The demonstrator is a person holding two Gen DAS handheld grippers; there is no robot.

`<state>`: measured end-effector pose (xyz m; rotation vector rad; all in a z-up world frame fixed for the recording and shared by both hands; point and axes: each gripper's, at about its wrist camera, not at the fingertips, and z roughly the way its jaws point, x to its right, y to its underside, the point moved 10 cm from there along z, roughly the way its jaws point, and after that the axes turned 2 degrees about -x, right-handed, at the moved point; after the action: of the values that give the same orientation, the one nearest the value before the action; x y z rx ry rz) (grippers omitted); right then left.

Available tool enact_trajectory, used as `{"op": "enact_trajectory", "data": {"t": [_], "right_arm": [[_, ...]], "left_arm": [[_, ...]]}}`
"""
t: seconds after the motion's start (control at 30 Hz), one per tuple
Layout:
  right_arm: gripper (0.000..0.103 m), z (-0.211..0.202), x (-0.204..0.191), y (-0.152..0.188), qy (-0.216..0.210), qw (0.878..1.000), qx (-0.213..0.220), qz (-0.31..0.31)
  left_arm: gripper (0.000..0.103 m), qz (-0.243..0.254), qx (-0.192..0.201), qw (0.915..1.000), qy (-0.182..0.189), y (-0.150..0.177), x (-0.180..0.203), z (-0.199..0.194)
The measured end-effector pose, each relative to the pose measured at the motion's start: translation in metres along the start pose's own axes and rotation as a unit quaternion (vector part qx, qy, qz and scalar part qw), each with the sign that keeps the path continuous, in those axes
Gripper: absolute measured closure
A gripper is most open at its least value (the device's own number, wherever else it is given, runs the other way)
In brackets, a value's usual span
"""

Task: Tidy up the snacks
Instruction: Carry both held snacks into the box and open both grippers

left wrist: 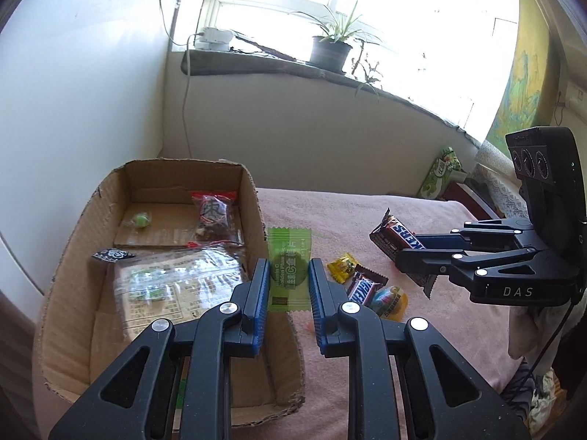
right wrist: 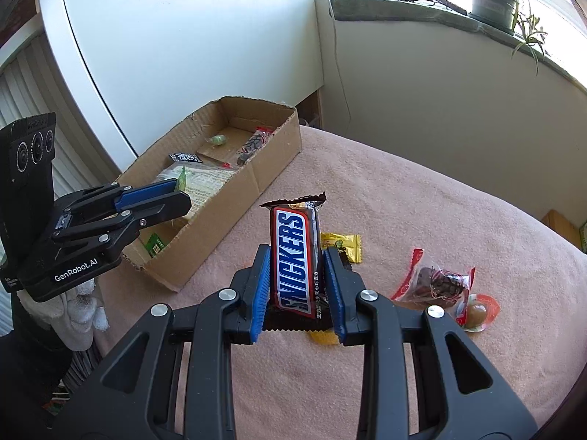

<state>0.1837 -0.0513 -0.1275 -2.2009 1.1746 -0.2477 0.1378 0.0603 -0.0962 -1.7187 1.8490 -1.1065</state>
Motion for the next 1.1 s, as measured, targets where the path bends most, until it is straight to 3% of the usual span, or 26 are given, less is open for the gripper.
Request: {"op": "enact_trajectory", "data": {"t": [0.57, 1.1], "right_arm": [[0.073, 0.038, -0.060, -0.067, -0.026, 0.999, 0.012, -0.041], [0.073, 0.097, -0.098, -0.101, -0.049, 0.997, -0.008, -0.053]], "left_arm": [[0.083, -0.059, 0.034, 0.9958, -0.061, -0.005, -0.082, -0.025], [0.083, -0.048, 0.032, 0.9933, -0.101, 0.002, -0.103, -0.029]]}}
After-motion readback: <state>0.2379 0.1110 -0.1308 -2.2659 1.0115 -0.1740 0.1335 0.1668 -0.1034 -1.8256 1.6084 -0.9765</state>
